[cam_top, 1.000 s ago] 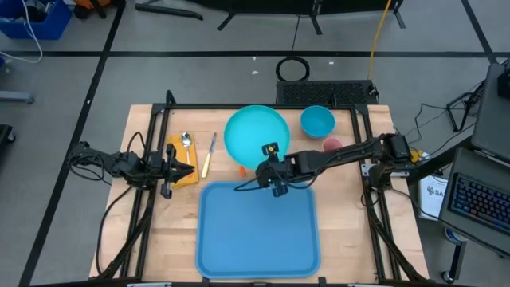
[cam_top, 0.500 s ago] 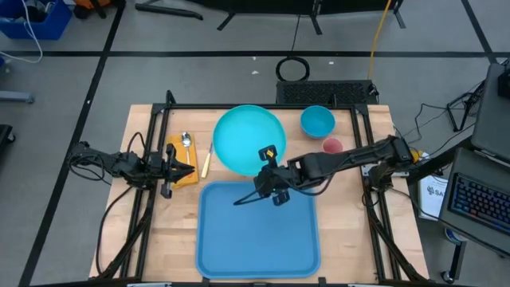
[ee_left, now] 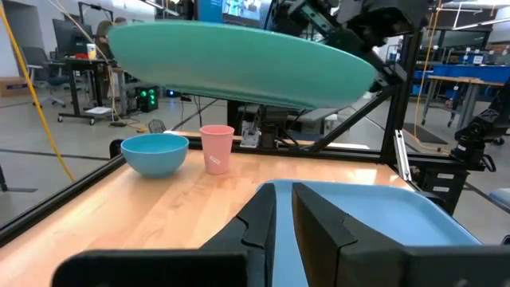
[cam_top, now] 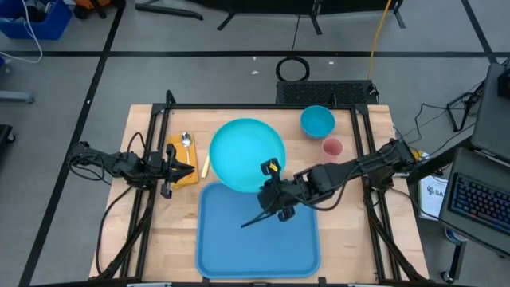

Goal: Set up tray
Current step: Put the blue plate in the center on the blue tray

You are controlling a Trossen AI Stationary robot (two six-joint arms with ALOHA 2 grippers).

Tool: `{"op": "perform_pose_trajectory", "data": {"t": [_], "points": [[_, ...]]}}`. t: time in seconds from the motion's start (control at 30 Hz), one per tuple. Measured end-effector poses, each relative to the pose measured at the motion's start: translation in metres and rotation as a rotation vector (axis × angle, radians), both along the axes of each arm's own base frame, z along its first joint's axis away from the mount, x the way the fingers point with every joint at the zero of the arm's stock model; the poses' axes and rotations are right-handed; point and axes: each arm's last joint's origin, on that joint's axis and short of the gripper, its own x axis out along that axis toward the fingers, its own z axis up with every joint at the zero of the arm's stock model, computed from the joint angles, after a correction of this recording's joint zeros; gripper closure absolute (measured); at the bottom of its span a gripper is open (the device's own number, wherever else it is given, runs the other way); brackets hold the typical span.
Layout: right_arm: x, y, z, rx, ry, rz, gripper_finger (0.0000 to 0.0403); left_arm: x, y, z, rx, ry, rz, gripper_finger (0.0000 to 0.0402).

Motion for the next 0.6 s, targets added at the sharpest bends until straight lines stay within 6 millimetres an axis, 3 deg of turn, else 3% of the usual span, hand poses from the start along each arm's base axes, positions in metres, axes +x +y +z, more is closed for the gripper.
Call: {"op": "perform_pose_trajectory", "data": {"t": [0.4,0.6], "points": [[-0.009,0.031,0.000,0.120,-0.008,0.059,0.0403,0.000,0.000,0.000,0.000,0.000,0.000,0.0355],[-0.013,0.040,-0.015,0.127,0.014,0.057,0.0403,0.000,0.000,0.000,0.000,0.000,0.000,0.0355]]}}
